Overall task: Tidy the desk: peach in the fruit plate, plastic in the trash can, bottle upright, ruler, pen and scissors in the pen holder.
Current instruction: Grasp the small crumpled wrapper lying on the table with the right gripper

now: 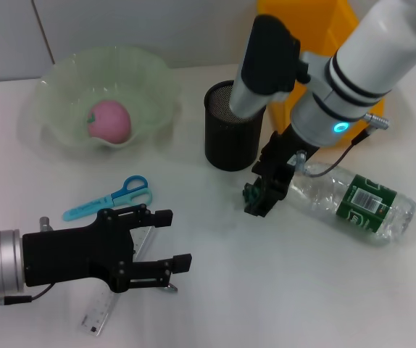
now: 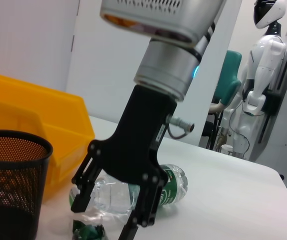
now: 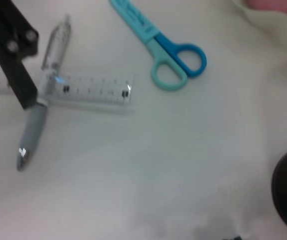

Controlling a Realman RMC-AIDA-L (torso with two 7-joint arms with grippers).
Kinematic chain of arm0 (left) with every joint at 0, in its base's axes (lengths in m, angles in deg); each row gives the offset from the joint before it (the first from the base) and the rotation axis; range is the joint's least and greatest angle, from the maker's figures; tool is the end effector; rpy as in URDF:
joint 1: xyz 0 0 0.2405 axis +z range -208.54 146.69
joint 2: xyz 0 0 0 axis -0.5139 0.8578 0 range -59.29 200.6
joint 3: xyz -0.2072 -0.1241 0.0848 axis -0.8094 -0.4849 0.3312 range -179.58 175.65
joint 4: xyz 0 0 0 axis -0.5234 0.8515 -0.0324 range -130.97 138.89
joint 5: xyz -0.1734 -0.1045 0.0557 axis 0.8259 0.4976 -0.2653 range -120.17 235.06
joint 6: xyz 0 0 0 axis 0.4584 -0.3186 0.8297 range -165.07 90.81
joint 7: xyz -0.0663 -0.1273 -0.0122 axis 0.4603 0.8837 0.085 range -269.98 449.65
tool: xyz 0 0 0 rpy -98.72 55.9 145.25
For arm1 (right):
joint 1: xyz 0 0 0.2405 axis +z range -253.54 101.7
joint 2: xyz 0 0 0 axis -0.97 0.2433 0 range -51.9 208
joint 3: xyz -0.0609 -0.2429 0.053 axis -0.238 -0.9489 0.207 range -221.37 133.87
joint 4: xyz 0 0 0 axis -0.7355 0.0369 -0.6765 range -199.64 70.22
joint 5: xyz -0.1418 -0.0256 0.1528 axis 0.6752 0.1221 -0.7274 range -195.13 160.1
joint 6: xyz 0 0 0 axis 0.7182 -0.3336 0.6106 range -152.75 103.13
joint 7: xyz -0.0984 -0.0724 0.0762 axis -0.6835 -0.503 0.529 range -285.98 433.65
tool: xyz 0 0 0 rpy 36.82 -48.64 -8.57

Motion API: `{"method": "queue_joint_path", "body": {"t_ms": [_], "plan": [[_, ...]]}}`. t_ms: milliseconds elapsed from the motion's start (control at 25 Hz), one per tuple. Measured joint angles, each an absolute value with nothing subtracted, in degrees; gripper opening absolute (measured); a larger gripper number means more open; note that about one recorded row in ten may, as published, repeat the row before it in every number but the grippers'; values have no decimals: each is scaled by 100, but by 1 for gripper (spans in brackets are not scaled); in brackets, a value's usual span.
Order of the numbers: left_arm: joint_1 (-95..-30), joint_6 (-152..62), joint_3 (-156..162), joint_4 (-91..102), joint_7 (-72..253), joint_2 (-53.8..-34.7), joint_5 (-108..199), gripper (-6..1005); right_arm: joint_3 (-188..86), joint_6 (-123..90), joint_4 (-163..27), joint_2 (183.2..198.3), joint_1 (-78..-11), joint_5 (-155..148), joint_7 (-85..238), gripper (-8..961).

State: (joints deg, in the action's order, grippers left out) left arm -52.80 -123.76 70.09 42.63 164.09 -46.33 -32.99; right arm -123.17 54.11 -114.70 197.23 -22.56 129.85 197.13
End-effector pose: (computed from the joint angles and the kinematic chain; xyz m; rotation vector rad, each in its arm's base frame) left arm -0.2487 0.2867 -0.0380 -2.9042 -0.4835 -0.7927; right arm 0.1499 0.3988 -0.0517 -2.8538 0.3584 -0.6524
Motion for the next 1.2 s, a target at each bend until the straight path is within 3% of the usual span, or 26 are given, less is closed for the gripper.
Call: {"method": "queue_joint_path", "body": {"t_ms": [920, 1200], "plan": [[-5272, -12376, 6989, 4252, 16453, -4651, -3299, 809, -12889, 4625, -11096, 19758, -2304, 13009, 19725, 775], [-5272, -12379, 6973, 4220, 16461, -4660, -3289, 809, -13014, 4517, -11132, 19758, -2382, 13007, 19725, 699]]}}
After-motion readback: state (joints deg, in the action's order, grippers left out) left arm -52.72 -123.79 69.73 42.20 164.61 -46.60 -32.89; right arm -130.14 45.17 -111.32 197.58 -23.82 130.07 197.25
